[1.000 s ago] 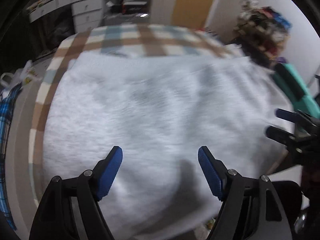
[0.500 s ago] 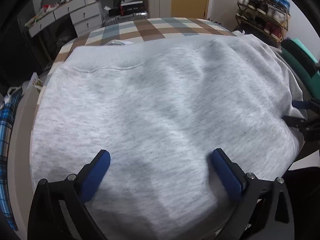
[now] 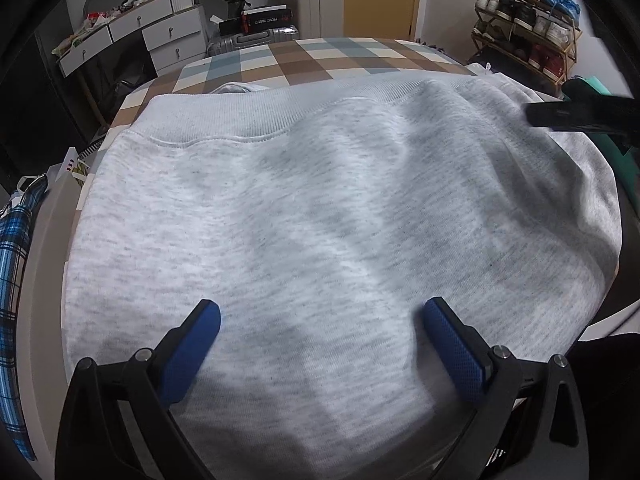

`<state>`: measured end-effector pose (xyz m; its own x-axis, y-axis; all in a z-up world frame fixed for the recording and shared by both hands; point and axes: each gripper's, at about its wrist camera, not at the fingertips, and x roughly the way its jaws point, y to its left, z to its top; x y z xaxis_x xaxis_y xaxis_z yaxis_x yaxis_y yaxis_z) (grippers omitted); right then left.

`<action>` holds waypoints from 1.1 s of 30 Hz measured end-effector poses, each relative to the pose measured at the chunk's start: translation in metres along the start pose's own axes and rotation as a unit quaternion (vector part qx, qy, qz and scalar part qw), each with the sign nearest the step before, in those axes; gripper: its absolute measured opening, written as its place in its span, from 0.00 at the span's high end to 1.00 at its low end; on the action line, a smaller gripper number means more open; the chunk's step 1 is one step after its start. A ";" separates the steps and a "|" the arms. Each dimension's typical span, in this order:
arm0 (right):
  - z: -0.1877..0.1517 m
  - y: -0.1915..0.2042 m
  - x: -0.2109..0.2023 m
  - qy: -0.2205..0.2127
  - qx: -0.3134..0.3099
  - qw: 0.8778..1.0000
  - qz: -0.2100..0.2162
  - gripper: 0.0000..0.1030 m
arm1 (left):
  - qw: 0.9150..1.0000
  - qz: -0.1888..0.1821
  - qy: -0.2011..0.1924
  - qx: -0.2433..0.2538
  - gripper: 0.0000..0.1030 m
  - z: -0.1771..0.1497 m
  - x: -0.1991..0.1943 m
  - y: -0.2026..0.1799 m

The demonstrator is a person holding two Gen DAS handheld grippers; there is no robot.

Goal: Fold large clothes

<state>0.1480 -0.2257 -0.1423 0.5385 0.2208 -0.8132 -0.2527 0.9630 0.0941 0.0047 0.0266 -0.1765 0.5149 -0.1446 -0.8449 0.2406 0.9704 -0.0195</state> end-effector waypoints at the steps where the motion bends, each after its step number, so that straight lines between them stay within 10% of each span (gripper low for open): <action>1: 0.008 0.004 0.014 0.012 0.006 1.000 0.007 0.28 | 1.000 -0.001 0.000 0.001 0.02 0.001 0.000 0.001; 10: 0.004 0.029 0.071 0.067 -0.038 0.995 -0.059 0.21 | 1.000 -0.017 -0.005 -0.005 0.05 0.005 -0.007 0.006; 14: -0.015 0.009 0.021 0.035 -0.025 0.999 -0.032 0.35 | 0.992 -0.116 -0.053 -0.018 0.05 0.016 -0.040 0.002; 19: -0.066 -0.026 -0.027 0.023 -0.035 0.997 -0.068 0.34 | 0.995 -0.091 -0.033 0.025 0.05 0.056 -0.037 -0.037; 24: -0.099 -0.048 0.005 0.064 -0.023 0.996 -0.055 0.34 | 0.993 -0.042 0.098 0.051 0.01 0.063 0.039 -0.064; 33: -0.085 -0.038 -0.025 0.041 -0.010 0.998 -0.050 0.34 | 0.995 -0.060 0.071 0.022 0.02 0.058 -0.007 -0.042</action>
<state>0.0761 -0.2805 -0.1739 0.4947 0.1087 -0.8622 -0.2163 0.9763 -0.0011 0.0387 -0.0242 -0.1393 0.3598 -0.2265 -0.9051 0.3312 0.9379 -0.1031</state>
